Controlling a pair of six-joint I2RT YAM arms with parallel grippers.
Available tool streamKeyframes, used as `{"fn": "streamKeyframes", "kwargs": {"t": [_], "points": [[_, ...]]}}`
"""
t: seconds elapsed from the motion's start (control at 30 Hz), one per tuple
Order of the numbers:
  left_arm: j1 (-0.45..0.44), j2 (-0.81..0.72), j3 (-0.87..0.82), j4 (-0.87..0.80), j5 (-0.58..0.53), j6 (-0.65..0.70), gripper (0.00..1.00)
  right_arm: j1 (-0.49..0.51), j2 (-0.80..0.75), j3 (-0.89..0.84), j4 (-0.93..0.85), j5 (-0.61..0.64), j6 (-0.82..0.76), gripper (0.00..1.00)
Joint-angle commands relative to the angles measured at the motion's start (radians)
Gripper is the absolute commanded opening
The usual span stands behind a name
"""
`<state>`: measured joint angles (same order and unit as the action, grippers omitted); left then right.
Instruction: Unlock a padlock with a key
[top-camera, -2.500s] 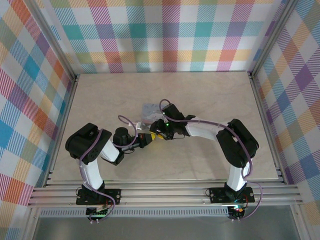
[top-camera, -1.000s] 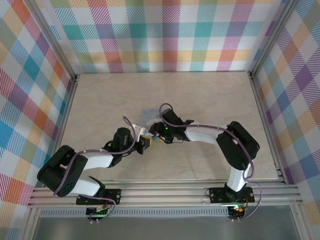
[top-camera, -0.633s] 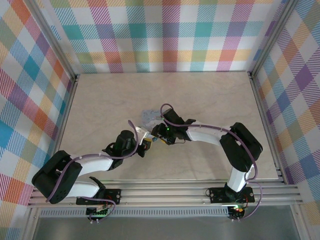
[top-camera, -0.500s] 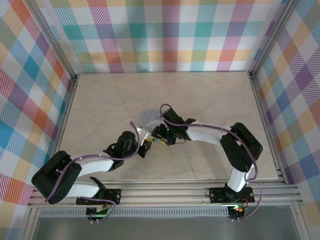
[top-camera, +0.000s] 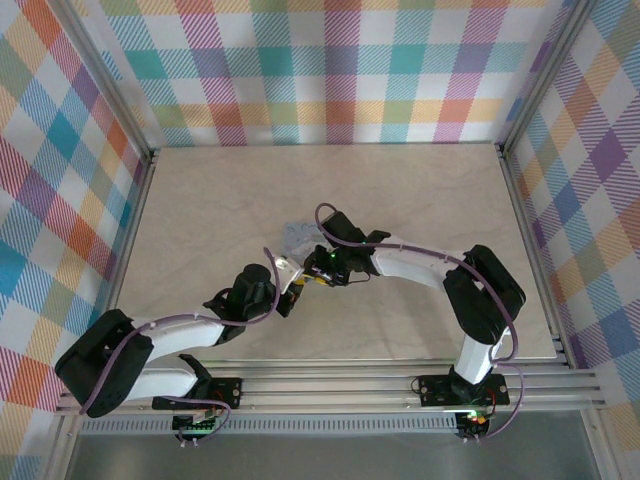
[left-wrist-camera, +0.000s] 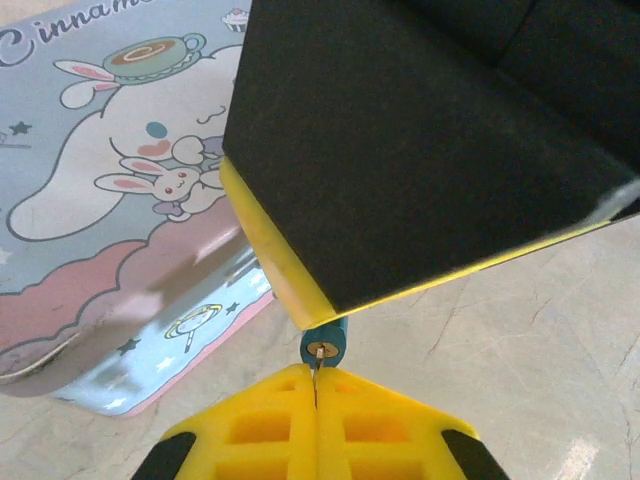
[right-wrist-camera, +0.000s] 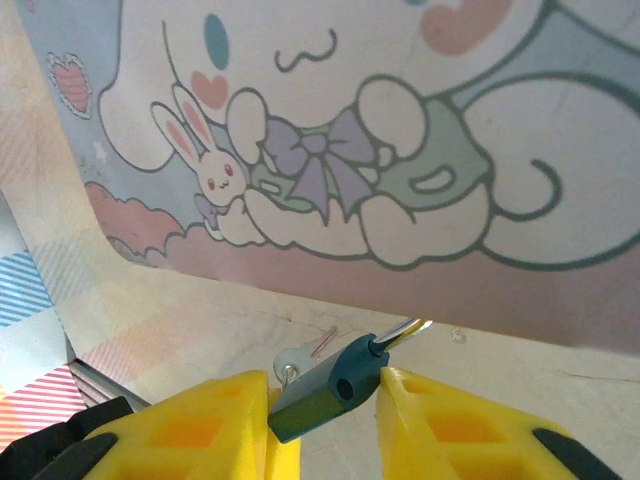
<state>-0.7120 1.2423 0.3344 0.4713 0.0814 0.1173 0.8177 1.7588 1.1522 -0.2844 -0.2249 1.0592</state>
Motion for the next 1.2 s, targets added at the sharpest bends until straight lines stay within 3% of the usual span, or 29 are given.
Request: {"fn": "streamKeyframes", "kwargs": {"t": [0.0, 0.27, 0.5, 0.8, 0.9, 1.1, 1.17], "points": [[-0.012, -0.026, 0.025, -0.01, 0.004, 0.038, 0.0, 0.006, 0.015, 0.03, -0.006, -0.051, -0.008, 0.31], [-0.022, 0.001, 0.029, 0.019, -0.005, 0.035, 0.0, 0.006, 0.016, -0.006, 0.045, -0.08, 0.067, 0.32], [-0.061, 0.01, 0.023, 0.052, -0.047, 0.024, 0.0, 0.005, 0.024, -0.047, 0.085, -0.088, 0.122, 0.26], [-0.128, 0.037, 0.019, 0.094, -0.114, 0.0, 0.0, -0.006, 0.013, -0.095, 0.128, -0.087, 0.163, 0.03], [-0.141, 0.056, 0.021, 0.11, -0.129, -0.008, 0.0, -0.012, 0.0, -0.11, 0.135, -0.083, 0.169, 0.0], [-0.146, 0.062, 0.024, 0.116, -0.137, 0.002, 0.0, -0.023, -0.035, -0.139, 0.124, -0.064, 0.171, 0.01], [-0.145, 0.059, 0.027, 0.111, -0.135, 0.015, 0.0, -0.026, -0.047, -0.146, 0.112, -0.058, 0.171, 0.28]]}}
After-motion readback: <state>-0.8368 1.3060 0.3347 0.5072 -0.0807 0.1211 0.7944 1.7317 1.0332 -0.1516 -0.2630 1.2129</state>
